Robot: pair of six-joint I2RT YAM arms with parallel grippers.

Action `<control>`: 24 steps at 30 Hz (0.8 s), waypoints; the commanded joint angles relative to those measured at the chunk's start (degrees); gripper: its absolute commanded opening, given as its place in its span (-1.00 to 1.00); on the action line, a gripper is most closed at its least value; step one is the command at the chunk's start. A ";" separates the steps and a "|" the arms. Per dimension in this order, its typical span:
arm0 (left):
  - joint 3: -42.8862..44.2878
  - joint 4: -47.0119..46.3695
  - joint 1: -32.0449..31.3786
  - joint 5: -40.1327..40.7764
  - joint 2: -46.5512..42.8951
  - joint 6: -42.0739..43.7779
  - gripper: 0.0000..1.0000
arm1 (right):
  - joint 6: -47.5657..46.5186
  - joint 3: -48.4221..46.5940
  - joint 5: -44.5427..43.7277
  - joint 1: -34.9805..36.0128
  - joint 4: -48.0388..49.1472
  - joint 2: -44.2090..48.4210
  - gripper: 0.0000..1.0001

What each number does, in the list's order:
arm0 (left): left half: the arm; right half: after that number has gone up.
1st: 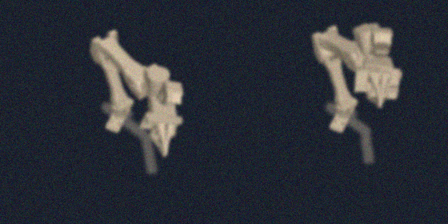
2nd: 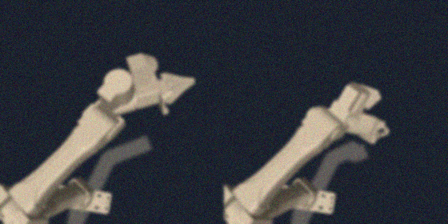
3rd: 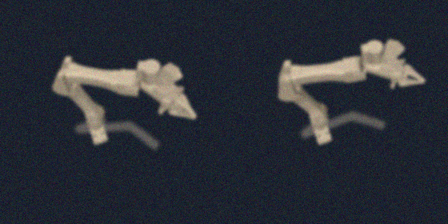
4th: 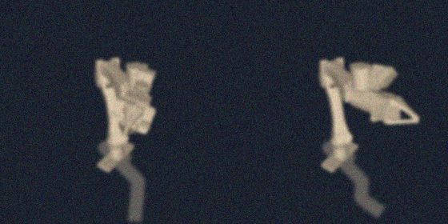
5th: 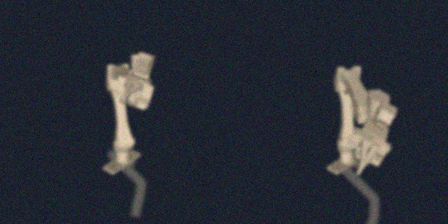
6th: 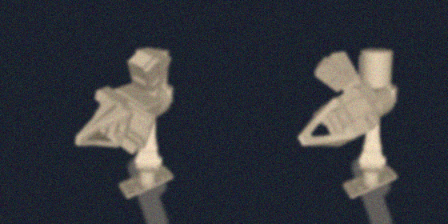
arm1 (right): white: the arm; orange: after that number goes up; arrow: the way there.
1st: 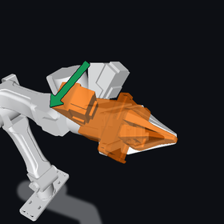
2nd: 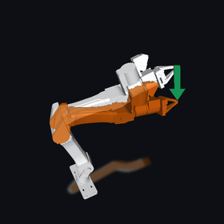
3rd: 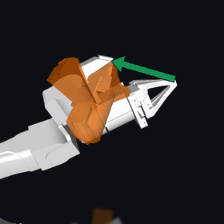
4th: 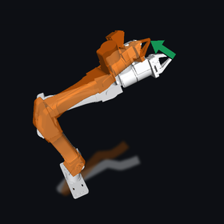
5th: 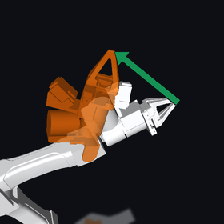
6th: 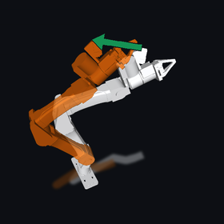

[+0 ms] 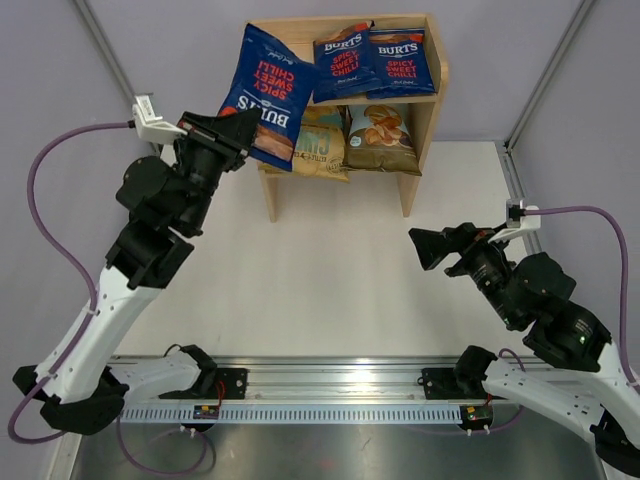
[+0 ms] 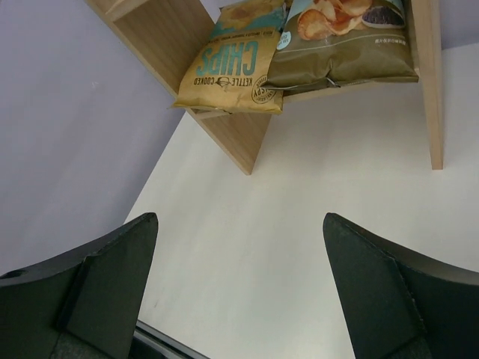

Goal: Place and organize the chips bags onto the shelf

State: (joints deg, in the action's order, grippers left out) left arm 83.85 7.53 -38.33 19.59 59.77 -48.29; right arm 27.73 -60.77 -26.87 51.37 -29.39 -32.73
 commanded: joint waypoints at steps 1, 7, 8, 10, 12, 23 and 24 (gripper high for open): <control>9.11 2.66 1.32 5.71 5.34 -3.29 -0.65 | 3.74 0.83 -1.96 0.30 2.93 0.48 0.99; 21.76 5.03 2.47 12.13 16.23 -4.26 -0.67 | 6.64 2.15 -1.69 0.30 1.00 0.21 0.99; 23.27 5.04 2.99 12.57 17.39 -4.18 -0.68 | 7.07 2.76 -1.78 0.22 0.56 0.56 0.99; 28.43 6.08 3.34 13.19 21.33 -3.13 -0.68 | 9.01 3.64 -2.57 0.22 -0.75 2.14 0.99; 32.06 7.23 4.05 13.71 24.24 -2.34 -0.69 | 10.15 5.48 -3.27 0.22 -1.02 4.59 0.99; 42.71 9.35 8.70 12.58 36.11 -0.49 -0.69 | 11.12 5.85 -6.43 0.22 -7.08 11.72 0.99; 42.88 9.00 8.97 11.70 37.60 -0.40 -0.69 | 11.04 5.67 -6.70 0.22 -7.61 11.99 0.99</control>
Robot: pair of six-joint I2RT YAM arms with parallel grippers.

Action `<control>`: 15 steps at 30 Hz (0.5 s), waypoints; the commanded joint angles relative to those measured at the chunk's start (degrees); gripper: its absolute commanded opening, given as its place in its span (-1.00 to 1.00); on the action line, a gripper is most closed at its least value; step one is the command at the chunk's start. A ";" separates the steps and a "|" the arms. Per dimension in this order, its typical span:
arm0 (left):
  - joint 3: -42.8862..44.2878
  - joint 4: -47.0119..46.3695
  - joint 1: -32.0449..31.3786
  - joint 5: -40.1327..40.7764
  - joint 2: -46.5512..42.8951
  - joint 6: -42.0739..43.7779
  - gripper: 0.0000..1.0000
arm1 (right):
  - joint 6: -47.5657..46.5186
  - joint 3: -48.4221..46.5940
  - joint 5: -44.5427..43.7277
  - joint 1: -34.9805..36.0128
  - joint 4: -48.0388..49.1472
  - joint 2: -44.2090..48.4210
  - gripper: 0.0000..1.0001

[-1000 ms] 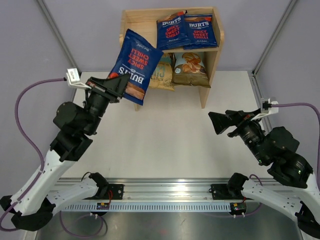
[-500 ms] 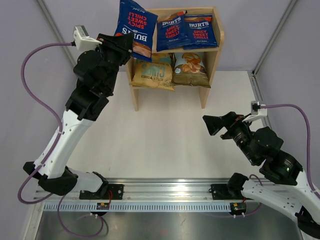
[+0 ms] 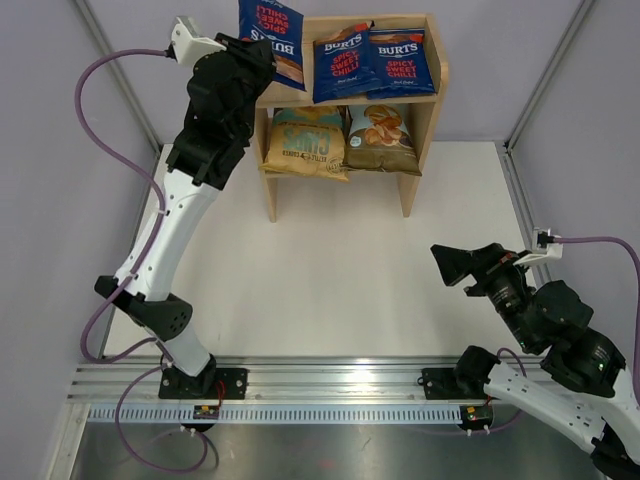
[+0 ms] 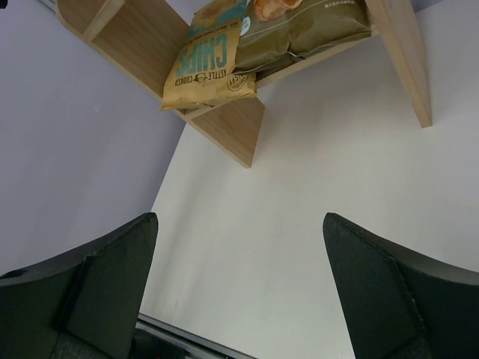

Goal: Place and organize the chips bags onto the shelf

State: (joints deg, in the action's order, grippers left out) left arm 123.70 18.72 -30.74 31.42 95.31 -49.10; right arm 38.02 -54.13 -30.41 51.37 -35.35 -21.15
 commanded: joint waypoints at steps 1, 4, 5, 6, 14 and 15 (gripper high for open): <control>4.17 -2.28 1.65 -0.48 2.86 0.58 -0.69 | 0.74 -1.15 -3.16 0.22 -2.17 0.40 0.99; 7.33 -1.23 2.09 -0.92 7.25 0.59 -0.68 | 1.27 -0.89 -3.16 0.22 -2.61 1.28 0.99; 8.56 -0.88 2.26 -1.44 8.39 0.41 -0.68 | 1.27 -0.28 -3.07 0.22 -2.53 1.63 0.99; 9.71 -0.27 2.27 -2.14 9.45 0.32 -0.67 | 1.53 -0.01 -2.99 0.30 -2.35 1.98 0.99; 10.60 3.34 2.18 -1.54 12.80 -1.26 -0.51 | 1.88 -0.28 -3.77 0.22 -3.93 2.69 0.99; 10.16 3.60 2.09 -1.45 12.54 -1.26 -0.52 | 1.97 -0.28 -4.12 0.30 -4.02 2.95 0.99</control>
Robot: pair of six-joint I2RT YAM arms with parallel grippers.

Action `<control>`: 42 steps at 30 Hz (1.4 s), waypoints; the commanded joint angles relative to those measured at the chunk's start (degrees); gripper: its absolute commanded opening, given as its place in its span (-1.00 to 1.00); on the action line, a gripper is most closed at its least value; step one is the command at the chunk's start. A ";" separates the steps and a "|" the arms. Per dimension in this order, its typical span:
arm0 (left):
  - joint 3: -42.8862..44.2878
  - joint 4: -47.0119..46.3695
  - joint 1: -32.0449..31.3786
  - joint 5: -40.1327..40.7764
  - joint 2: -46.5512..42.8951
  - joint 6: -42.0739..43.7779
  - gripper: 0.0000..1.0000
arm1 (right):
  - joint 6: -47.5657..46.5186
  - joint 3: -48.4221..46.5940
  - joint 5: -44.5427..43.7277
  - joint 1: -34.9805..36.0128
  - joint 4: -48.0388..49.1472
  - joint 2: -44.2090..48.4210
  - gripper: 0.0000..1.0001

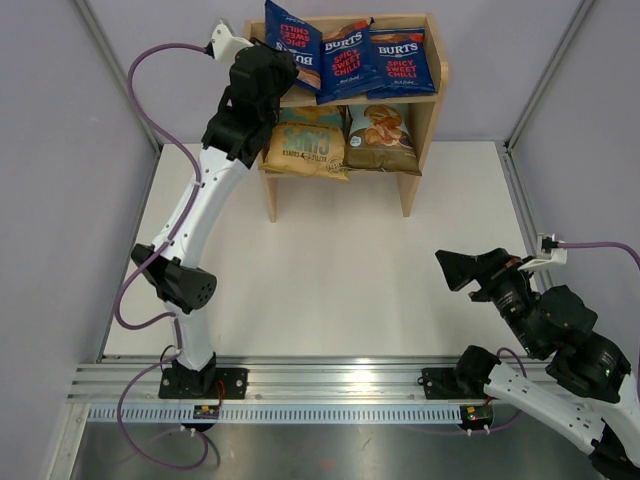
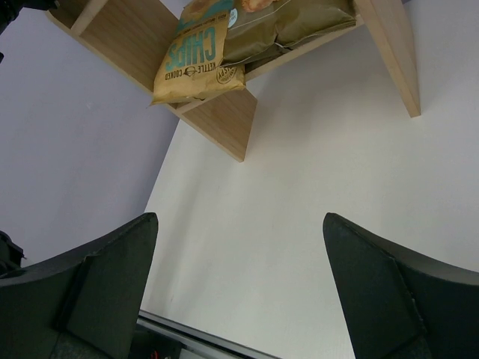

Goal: Place and organize the chips bags onto the shelf

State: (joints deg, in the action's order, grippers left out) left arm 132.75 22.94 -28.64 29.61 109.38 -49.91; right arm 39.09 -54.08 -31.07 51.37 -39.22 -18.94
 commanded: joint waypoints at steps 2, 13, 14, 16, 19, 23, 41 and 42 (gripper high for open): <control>0.23 -0.62 -0.27 1.67 -2.68 -0.27 -0.54 | 1.16 -0.06 -3.65 0.22 0.11 0.92 0.99; 4.35 2.19 -0.27 3.79 -2.60 4.20 0.12 | 1.34 -0.05 -3.12 0.30 0.02 0.48 0.99; 4.71 2.55 -0.27 4.05 -2.60 4.90 0.17 | 1.34 -0.23 -3.03 0.30 -0.41 0.48 0.99; 5.94 3.42 -0.27 4.67 -2.86 7.36 0.18 | 1.25 -0.76 -3.03 0.30 -0.85 0.57 0.99; 6.03 3.96 -0.27 5.20 -4.17 10.18 0.12 | 1.25 -0.85 -3.65 0.30 -1.12 0.75 0.99; 6.47 5.09 -0.27 3.62 -4.79 12.73 0.09 | 1.25 -0.23 -3.12 0.22 -0.16 0.75 0.99; 8.58 9.40 -0.27 -3.59 0.65 10.45 -0.55 | 1.95 -0.76 -1.71 0.30 -1.30 0.83 0.99; 9.36 9.67 -0.27 -3.76 1.18 10.45 -0.54 | 1.95 -0.76 -1.71 0.30 -1.21 0.83 0.99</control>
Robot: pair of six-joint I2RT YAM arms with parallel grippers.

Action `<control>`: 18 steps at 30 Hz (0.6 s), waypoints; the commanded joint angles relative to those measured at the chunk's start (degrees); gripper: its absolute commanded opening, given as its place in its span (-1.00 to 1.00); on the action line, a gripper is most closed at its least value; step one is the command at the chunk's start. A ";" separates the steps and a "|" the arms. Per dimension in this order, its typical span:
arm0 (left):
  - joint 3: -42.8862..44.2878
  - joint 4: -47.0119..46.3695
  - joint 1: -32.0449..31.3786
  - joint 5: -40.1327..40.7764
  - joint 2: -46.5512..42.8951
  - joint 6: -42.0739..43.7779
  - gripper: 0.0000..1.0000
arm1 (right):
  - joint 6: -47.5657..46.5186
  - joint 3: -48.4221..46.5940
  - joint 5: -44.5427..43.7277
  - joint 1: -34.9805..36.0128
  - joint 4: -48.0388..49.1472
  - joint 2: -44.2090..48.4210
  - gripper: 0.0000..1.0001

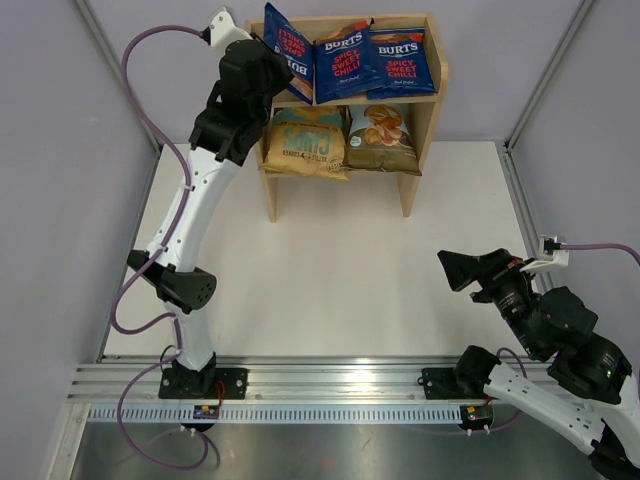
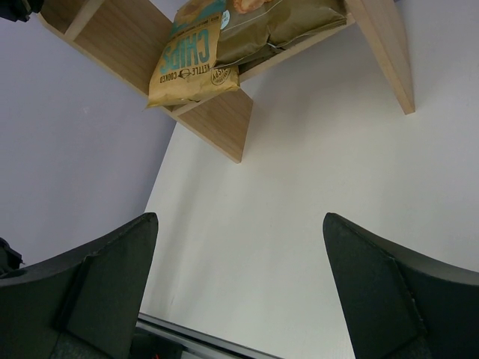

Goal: Place and organize the chips bags onto the shelf

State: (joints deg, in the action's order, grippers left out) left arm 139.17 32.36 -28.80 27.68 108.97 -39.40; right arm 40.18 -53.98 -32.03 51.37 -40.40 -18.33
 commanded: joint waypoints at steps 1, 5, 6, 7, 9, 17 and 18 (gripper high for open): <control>3.64 1.03 -0.12 -2.02 1.95 0.46 -0.53 | 0.86 -0.87 -0.75 0.22 -0.11 0.31 0.99; 6.46 4.55 -0.21 -1.75 3.36 2.13 -0.39 | 0.69 -1.13 -0.93 0.22 -0.38 0.22 0.99; 6.03 4.82 -0.21 -1.67 3.01 2.57 -0.36 | 0.69 -1.13 -0.75 0.22 -0.38 0.31 0.99; 5.67 5.51 -0.21 -1.67 2.83 3.53 -0.32 | 0.60 -1.13 -0.84 0.22 -0.38 0.40 0.99; 5.67 6.75 -0.21 -1.58 2.48 4.32 -0.13 | 0.69 -0.78 -0.93 0.22 -0.29 0.48 0.99; 4.79 11.85 -0.21 -1.93 -0.51 7.76 0.19 | 0.42 -0.43 -1.02 0.22 -0.03 0.13 0.99; 4.79 12.89 -0.12 -2.28 -0.77 8.02 0.22 | 0.51 -0.43 -0.93 0.22 -0.03 0.13 0.99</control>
State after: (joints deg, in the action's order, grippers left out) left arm 142.93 41.76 -28.80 26.85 111.68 -34.13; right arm 40.34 -53.98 -32.05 51.37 -40.64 -18.24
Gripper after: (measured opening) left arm 0.598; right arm 0.993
